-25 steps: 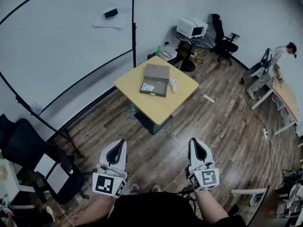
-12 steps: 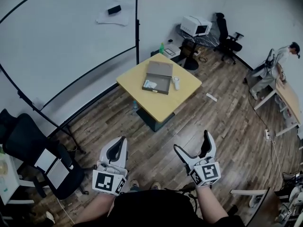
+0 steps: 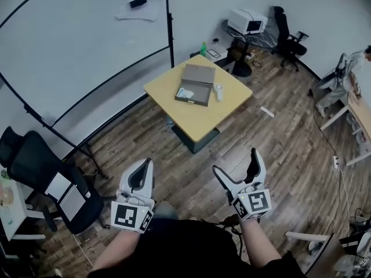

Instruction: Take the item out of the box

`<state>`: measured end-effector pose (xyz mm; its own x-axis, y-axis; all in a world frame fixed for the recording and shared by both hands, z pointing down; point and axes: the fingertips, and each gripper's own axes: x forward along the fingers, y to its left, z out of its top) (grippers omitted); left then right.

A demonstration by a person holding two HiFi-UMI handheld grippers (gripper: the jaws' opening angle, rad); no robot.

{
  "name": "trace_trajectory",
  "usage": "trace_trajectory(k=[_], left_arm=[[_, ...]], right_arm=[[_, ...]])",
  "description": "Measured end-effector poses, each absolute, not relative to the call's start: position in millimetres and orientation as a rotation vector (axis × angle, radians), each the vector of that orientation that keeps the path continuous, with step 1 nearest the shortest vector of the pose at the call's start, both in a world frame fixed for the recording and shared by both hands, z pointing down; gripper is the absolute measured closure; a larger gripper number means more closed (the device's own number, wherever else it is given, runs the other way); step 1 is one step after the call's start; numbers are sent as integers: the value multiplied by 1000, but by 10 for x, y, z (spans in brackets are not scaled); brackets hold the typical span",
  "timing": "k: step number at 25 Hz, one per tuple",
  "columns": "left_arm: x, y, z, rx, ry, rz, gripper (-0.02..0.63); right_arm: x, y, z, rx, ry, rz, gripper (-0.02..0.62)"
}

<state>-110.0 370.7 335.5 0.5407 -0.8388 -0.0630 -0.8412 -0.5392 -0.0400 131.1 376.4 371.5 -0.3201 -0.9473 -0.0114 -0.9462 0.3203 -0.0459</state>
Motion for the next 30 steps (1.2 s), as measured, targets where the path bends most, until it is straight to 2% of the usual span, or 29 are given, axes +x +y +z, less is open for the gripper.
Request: trace_trajectory(k=[6,12,30], left_arm=[[-896,3361,3396,-2699,1444,31,606],[-855,2534,3453,-2722,1437,59,606],[-890,-1312,3357,-2875,1288,119,606]], right_arm=[[1470,3379,3746,-1800,2531,-21,-2],[1511,2679,3768,-1817,2540,-21,-2],[1329,-768,3672,-2003,2619,-36,-2]])
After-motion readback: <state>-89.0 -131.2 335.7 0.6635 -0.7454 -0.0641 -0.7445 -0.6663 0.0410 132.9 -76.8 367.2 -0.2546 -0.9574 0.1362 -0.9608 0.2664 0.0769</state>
